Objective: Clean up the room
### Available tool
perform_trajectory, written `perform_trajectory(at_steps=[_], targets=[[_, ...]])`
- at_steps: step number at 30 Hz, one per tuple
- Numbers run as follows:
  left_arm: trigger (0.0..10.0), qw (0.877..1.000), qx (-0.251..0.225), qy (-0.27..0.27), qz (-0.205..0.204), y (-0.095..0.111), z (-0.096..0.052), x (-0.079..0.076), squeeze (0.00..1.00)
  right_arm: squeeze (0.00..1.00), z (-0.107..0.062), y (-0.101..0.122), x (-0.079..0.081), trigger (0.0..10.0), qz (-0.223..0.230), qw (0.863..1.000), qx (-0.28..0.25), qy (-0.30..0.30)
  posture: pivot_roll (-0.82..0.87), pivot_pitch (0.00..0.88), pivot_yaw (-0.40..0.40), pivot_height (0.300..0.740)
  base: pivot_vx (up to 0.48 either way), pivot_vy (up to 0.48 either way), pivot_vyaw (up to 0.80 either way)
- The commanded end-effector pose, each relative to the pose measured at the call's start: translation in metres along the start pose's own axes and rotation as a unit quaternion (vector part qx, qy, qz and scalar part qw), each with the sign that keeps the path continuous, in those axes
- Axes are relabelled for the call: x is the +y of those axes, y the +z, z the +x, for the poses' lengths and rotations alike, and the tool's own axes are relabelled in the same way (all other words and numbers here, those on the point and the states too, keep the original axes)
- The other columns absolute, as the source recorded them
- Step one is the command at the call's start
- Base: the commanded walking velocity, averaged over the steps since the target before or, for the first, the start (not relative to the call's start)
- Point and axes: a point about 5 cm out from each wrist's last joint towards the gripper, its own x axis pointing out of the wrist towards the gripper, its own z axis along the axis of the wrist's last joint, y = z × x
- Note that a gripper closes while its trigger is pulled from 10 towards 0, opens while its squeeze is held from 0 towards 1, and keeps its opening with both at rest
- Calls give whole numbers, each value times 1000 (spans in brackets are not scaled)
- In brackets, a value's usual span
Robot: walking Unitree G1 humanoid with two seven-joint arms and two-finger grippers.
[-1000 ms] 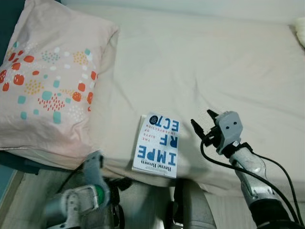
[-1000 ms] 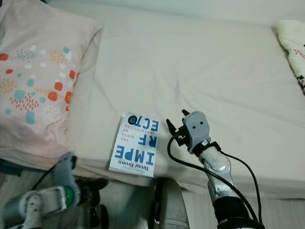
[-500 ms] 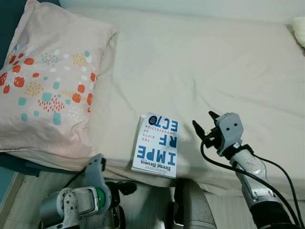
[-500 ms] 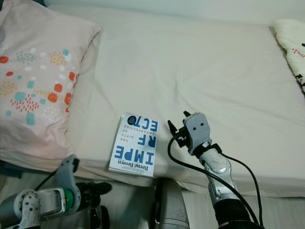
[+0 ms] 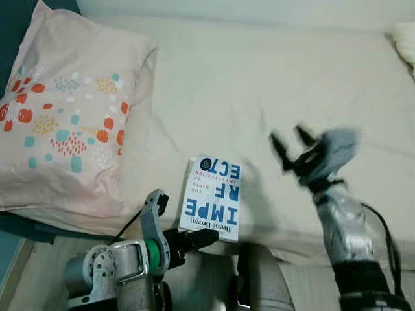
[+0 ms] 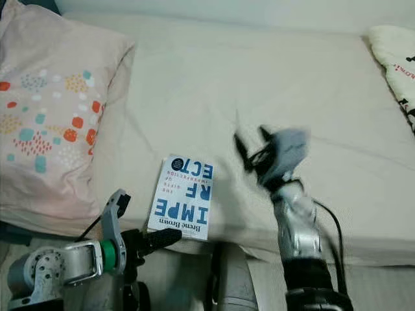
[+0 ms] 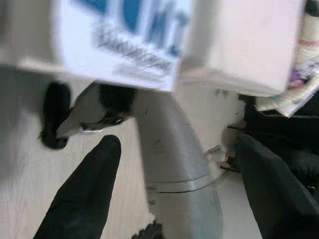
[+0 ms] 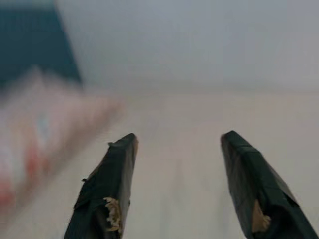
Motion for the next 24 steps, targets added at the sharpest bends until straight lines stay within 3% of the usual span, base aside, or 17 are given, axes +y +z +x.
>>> perform_trajectory(at_steps=[1,3,6,10,14,21,24], targets=[[10000,1000,5,0,-21,-1,17,-12,0,0,0,6,-1,10000,41,999,-22,-9,-76,181,56,612,0,0,0],[10000,999,9,30,-35,1,25,-12,0,0,10,19,7,10000,70,996,-54,7,-82,183,61,612,0,0,0],[10000,998,-2,29,-49,5,32,-17,0,0,17,27,15,10000,86,993,-71,24,-82,183,59,612,0,0,0],[10000,998,-13,24,-52,8,36,-21,0,0,20,29,19,10000,93,992,-75,33,-78,186,57,612,0,0,0],[10000,995,-21,72,-58,11,54,-13,0,0,25,30,27,10000,118,990,-66,50,-79,189,50,612,0,0,0],[10000,994,-21,109,-17,19,42,-4,0,0,18,24,26,10000,121,991,-48,44,-82,196,56,612,0,0,0],[10000,992,-45,120,-8,29,18,2,0,0,8,16,23,10000,122,991,-34,31,-71,200,62,612,0,0,0]])
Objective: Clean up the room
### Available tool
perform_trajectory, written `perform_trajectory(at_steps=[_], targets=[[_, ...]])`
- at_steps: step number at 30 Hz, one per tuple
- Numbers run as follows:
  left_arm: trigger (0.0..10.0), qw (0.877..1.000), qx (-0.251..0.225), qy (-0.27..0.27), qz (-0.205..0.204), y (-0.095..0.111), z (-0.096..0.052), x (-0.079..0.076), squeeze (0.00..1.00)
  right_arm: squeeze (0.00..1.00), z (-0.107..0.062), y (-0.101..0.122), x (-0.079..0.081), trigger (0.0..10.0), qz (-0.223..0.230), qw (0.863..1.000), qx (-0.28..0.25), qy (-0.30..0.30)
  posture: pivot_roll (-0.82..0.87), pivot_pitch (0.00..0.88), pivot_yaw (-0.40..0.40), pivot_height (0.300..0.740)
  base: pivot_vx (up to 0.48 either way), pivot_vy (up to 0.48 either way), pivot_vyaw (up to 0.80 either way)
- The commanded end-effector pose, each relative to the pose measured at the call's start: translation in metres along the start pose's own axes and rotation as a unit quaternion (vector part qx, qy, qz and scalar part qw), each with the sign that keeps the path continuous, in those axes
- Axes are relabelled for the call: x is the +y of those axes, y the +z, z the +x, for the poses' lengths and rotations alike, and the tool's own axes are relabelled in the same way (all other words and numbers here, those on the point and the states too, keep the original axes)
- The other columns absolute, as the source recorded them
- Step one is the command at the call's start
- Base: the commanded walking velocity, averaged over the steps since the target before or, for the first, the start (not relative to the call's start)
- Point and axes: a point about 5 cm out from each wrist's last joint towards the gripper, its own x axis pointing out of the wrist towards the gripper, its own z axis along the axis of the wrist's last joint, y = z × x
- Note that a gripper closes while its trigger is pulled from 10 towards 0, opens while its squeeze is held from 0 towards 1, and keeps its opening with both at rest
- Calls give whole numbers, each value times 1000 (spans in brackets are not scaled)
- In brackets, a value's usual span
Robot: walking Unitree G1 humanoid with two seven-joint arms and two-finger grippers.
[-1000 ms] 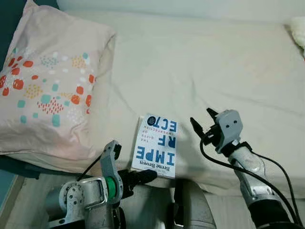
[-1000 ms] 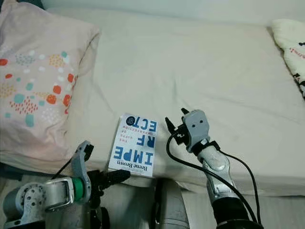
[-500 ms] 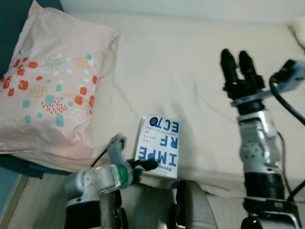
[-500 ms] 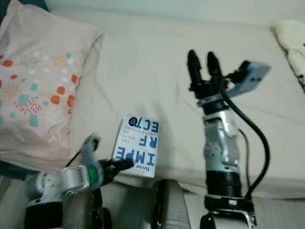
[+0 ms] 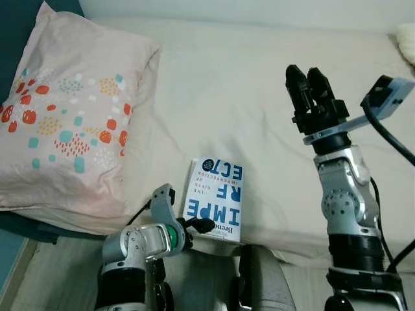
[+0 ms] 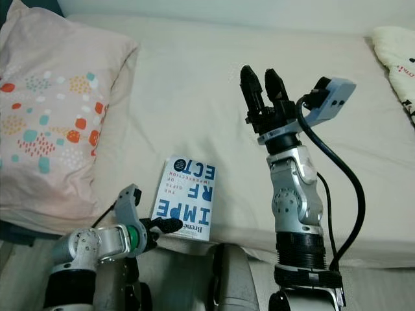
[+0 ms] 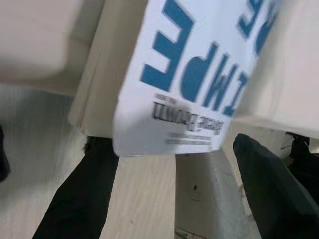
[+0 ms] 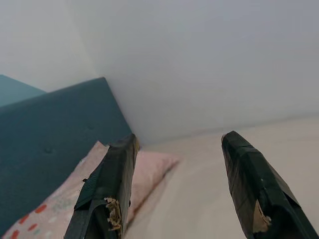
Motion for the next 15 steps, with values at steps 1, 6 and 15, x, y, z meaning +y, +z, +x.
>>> perform_trajectory(at_steps=[1,6,15], targets=[[10000,1000,0,8,-6,-1,-7,7,0,0,-5,-2,0,10000,3,1000,4,-5,-71,200,62,612,0,0,0],[10000,999,11,48,-5,-12,-8,27,0,0,-12,-7,-2,10000,10,1000,13,-15,-71,200,62,612,0,0,0],[10000,999,18,49,9,-17,8,27,0,0,-10,-6,-3,10000,12,1000,16,-15,-66,204,52,612,0,0,0]])
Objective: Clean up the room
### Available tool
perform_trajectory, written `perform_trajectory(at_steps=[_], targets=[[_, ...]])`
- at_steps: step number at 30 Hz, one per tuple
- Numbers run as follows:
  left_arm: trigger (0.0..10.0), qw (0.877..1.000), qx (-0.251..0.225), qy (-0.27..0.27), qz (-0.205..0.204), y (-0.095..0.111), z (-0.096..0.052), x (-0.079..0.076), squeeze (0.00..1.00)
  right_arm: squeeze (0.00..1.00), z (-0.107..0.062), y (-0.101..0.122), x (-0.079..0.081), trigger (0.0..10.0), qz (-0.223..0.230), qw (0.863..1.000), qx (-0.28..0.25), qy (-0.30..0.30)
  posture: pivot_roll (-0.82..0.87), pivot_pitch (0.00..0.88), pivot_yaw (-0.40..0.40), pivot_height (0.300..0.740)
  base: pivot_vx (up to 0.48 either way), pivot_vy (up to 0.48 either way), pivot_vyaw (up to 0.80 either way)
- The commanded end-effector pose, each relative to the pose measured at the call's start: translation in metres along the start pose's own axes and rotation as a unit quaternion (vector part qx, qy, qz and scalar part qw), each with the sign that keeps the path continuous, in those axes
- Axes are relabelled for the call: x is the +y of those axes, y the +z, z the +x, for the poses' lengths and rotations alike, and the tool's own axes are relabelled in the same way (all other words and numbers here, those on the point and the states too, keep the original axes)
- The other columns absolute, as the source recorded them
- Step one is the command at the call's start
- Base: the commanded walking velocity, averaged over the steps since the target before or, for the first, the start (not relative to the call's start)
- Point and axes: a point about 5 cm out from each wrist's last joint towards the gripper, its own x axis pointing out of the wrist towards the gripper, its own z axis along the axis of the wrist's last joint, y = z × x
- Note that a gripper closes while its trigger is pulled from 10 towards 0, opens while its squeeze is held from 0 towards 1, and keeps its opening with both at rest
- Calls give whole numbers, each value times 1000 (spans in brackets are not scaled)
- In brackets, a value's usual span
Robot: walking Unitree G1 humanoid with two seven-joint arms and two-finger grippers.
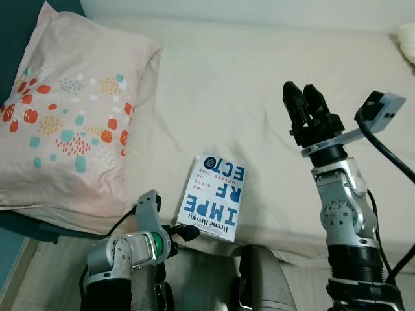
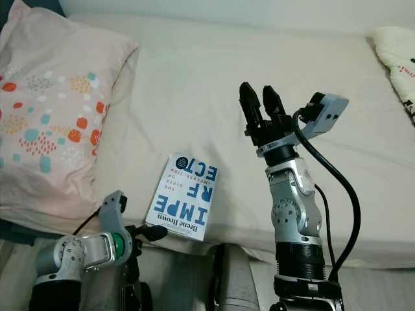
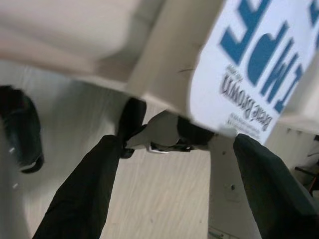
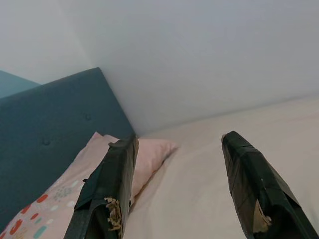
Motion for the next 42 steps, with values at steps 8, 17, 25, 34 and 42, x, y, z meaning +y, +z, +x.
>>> perform_trajectory(at_steps=[8,17,25,34,42], targets=[[10000,994,16,-65,-82,-4,18,-12,0,0,-2,5,-2,10000,0,1000,-1,-2,-89,206,48,612,0,0,0],[10000,994,9,-58,-96,-10,27,-11,0,0,-2,3,-2,10000,1,1000,3,-4,-86,211,43,612,0,0,0],[10000,993,8,-32,-116,-18,41,-10,0,0,-1,4,-1,10000,2,1000,6,-2,-99,215,32,612,0,0,0],[10000,981,-44,-84,-170,-6,47,-24,0,0,-1,4,0,10000,5,1000,8,-2,-112,227,23,612,0,0,0],[3294,978,-56,-81,-183,-8,52,-19,0,0,0,5,0,10000,5,1000,11,0,-121,231,12,612,0,0,0]])
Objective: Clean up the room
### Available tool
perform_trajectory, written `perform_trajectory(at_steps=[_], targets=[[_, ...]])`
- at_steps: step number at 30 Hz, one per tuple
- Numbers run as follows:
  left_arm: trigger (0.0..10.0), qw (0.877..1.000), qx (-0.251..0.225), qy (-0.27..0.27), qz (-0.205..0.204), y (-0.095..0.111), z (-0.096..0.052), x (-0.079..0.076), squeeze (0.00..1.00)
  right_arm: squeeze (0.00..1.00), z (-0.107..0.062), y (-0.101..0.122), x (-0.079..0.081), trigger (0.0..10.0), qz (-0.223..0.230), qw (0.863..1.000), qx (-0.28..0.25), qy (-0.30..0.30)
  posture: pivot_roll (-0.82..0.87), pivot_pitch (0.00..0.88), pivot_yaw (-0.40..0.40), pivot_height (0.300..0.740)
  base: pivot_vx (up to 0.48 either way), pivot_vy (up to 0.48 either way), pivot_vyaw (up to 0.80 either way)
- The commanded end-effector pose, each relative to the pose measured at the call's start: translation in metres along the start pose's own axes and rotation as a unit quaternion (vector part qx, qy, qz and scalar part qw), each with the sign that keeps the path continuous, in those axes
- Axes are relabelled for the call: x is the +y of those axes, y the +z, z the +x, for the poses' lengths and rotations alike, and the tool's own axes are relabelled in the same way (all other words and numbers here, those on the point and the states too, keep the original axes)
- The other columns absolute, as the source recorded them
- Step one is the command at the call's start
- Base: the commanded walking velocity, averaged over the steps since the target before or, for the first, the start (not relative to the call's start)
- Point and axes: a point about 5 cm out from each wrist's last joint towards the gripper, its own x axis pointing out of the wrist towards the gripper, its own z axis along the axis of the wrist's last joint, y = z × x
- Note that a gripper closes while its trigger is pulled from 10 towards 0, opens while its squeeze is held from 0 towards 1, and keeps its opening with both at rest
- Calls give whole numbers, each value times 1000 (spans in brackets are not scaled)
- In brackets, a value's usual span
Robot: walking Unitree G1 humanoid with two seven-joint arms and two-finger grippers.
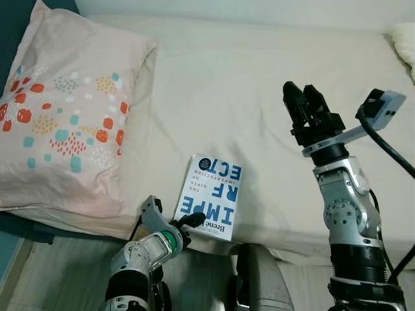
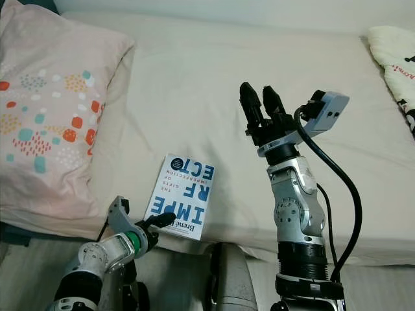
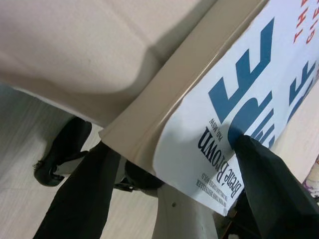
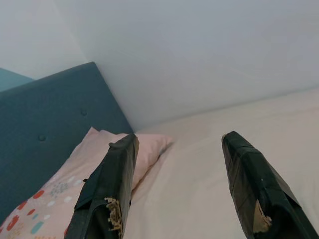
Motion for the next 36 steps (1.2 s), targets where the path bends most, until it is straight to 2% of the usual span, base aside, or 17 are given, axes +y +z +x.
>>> perform_trajectory(at_steps=[1,2,3,13,21,23,25,26,27,28,29,30,31,33,34,36], targets=[[3294,1000,16,-23,-6,-11,9,-21,0,0,-1,3,1,10000,0,1000,-3,2,-121,231,12,612,0,0,0],[941,1000,15,-20,-9,-11,10,-20,0,0,0,4,1,10000,-1,1000,-2,2,-130,236,6,612,0,0,0],[0,1000,14,-18,-12,-11,10,-19,0,0,0,4,1,10000,-1,1000,-2,2,-130,236,6,612,0,0,0],[0,999,-4,-29,-18,-4,9,-24,0,0,-1,3,0,10000,-1,1000,1,0,-126,242,7,612,0,0,0],[0,997,-48,-53,-26,15,-1,-30,0,0,-1,2,0,10000,0,1000,5,-1,-126,242,7,612,0,0,0],[0,997,-54,-54,-13,19,-3,-32,0,0,-1,2,-1,10000,0,1000,5,-1,-126,242,7,612,0,0,0],[0,993,-79,-61,67,30,-11,-42,0,0,-2,2,-1,10000,0,1000,6,-2,-126,242,7,612,0,0,0],[0,985,-94,-62,129,37,-15,-50,0,0,-2,1,-1,10000,0,1000,6,-2,-98,251,13,612,0,0,0],[0,985,-94,-62,129,37,-15,-50,0,0,-2,1,-1,10000,0,1000,6,-2,-98,251,13,612,0,0,0],[0,978,-102,-63,169,41,-17,-56,0,0,-1,1,0,10000,1,1000,5,-2,-98,251,13,612,0,0,0],[10000,961,-120,-53,243,51,-17,-67,0,0,-1,1,0,10000,1,1000,5,-3,-96,248,17,612,0,0,0],[10000,961,-120,-53,243,51,-17,-67,0,0,-1,1,0,10000,1,1000,5,-3,-96,248,17,612,0,0,0],[10000,943,-136,-47,300,58,-18,-77,0,0,-1,1,0,10000,1,1000,5,-3,-96,248,17,612,0,0,0],[10000,943,-136,-47,300,58,-18,-77,0,0,-1,1,0,10000,1,1000,5,-3,-96,248,17,612,0,0,0],[10000,923,-156,-42,349,67,-18,-88,0,0,-2,1,0,10000,1,1000,4,-3,-99,244,22,612,0,0,0],[10000,923,-156,-42,349,67,-18,-88,0,0,-2,1,0,10000,1,1000,4,-3,-99,244,22,612,0,0,0]])
